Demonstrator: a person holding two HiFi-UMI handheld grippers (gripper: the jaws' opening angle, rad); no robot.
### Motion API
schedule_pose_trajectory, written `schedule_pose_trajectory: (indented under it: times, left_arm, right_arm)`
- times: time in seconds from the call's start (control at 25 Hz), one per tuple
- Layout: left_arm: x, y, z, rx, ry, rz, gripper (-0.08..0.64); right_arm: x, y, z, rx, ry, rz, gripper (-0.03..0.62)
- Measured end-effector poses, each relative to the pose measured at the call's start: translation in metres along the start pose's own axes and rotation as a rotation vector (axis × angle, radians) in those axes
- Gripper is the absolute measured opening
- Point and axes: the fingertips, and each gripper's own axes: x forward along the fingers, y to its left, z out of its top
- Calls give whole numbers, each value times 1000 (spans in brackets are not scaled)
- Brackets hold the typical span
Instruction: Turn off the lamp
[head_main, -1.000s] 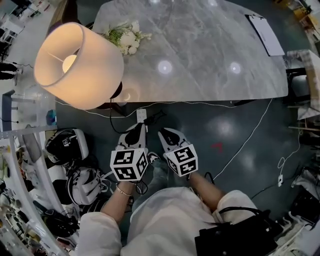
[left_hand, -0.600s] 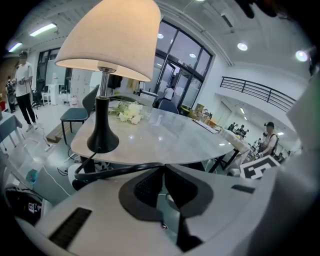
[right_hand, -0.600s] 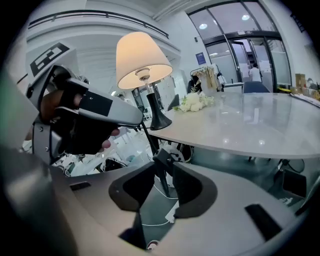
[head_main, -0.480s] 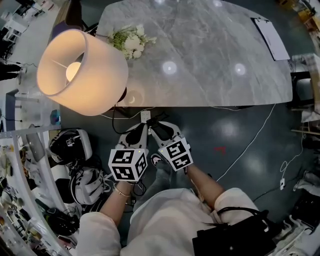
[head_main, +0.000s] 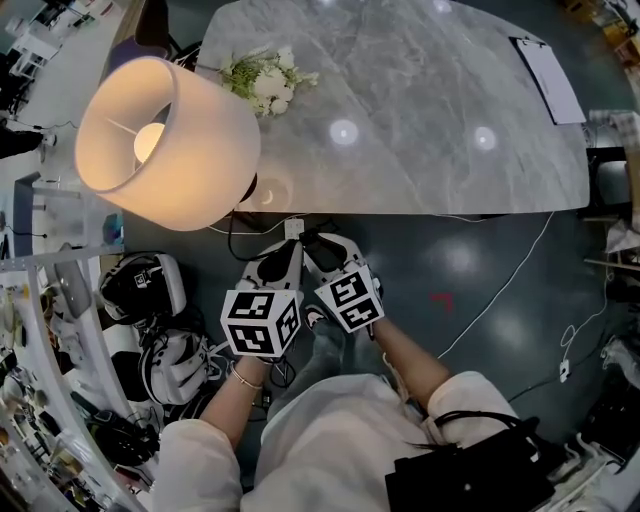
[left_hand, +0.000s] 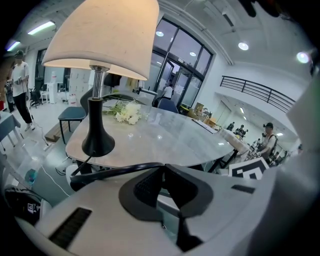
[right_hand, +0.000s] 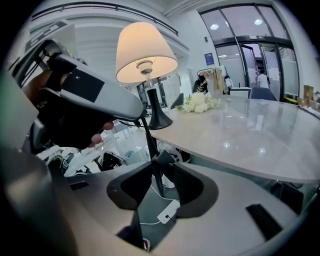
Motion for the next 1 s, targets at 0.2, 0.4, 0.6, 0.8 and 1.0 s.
schedule_pose_trajectory:
  times: [0.2,0.4,0.6,0.8,1.0]
  left_arm:
    - [2,-3,0,-12,6,-9,25]
    - [3,-2,0,-13,7,-6,25]
    - [3,-5,-1,-12,10,-11,25]
    - [4,-5,-1,-10,11,-14,25]
    - [8,-6,-4,-15,19,-24,25]
  right_arm:
    - [4,0,-1,-8,10,5,137]
    - [4,-4,0,13,7,-13,135]
    - [2,-5,-1,27,13,-12,135]
    - [3,-6,-2,32,26,-11,127]
    - [4,-6,-3,27,30,-2,110]
